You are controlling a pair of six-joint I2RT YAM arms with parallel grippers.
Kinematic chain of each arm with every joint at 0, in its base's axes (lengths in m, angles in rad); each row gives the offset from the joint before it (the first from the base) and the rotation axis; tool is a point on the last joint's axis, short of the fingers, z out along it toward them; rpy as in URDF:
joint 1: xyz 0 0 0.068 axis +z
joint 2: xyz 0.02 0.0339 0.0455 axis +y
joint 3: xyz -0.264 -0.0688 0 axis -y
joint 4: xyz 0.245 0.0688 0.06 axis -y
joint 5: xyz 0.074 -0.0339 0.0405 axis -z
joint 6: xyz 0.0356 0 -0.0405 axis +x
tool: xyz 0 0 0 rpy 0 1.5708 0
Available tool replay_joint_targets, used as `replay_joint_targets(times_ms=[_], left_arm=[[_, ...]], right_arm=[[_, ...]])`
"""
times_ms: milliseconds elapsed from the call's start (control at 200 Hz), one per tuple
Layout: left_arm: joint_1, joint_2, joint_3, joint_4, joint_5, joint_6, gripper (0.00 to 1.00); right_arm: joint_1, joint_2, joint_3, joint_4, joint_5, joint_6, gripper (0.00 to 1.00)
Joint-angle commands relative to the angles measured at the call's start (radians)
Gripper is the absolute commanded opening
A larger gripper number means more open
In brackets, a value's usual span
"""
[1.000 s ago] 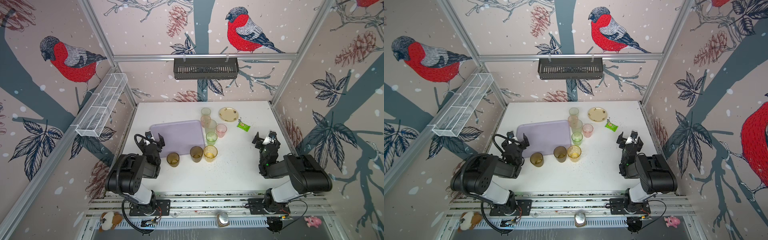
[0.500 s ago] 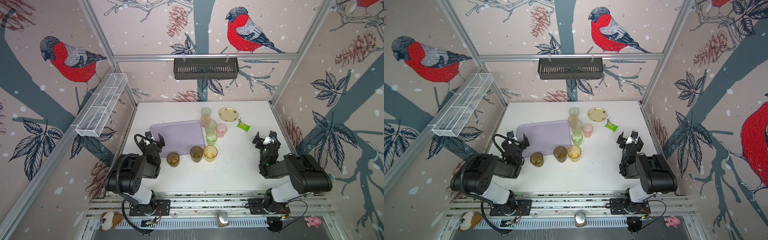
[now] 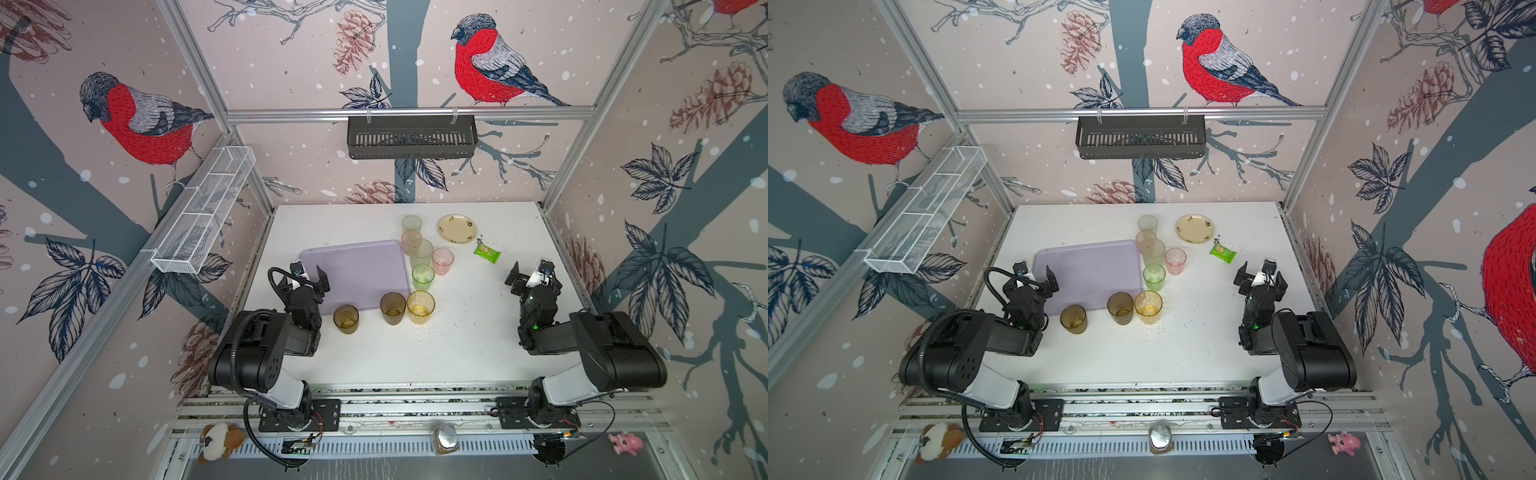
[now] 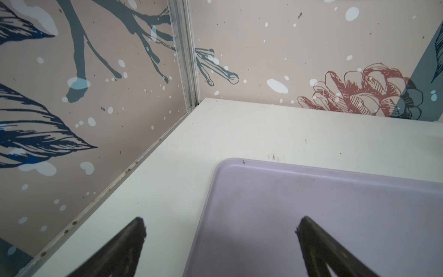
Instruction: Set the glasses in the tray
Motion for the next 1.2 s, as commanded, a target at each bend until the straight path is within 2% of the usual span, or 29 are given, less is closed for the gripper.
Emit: replay_joint_targets(times_ms=[0,150,285,385,515,620,740,906,1061,1196], left_arm=[[0.002,-0.041,0.031,-0.055,0.016,-0.005,0.99],[0.001,-0.12,0.065,-0.205,0.03,-0.016,0.99],[0.001,-0.204,0.099,-0.363,0.038,-0.036,0.99],[0.001,-0.258,0.138,-0.485,0.131,-0.056,0.99],[-0.002,-0.282,0.213,-0.657,0.214,-0.139,0.99],[-0.027,-0.297,0.297,-0.837,0.199,-0.217,0.99],[-0.04,-0.276,0.428,-1.08,0.22,-0.252,0.99],[-0.053,-0.304,0.499,-1.216,0.266,-0.276,0.99],[-0.062,-0.305,0.596,-1.385,0.271,-0.339,0.99],[-0.068,-0.279,0.697,-1.537,0.295,-0.404,0.99]], right_arm=[[0.002,-0.037,0.04,-0.115,0.038,0.011,1.0],[0.011,-0.099,0.042,-0.16,0.033,-0.005,1.0],[0.038,-0.139,0.105,-0.278,0.096,-0.013,1.0],[0.052,-0.161,0.141,-0.296,0.101,-0.006,1.0],[0.088,-0.158,0.235,-0.383,0.094,-0.007,1.0],[0.129,-0.133,0.35,-0.51,0.098,-0.012,1.0],[0.173,-0.098,0.472,-0.646,0.084,-0.01,1.0],[0.235,-0.089,0.548,-0.697,0.058,-0.019,1.0],[0.276,-0.058,0.687,-0.892,0.062,0.044,1.0],[0.303,-0.023,0.808,-1.053,0.022,0.141,1.0]])
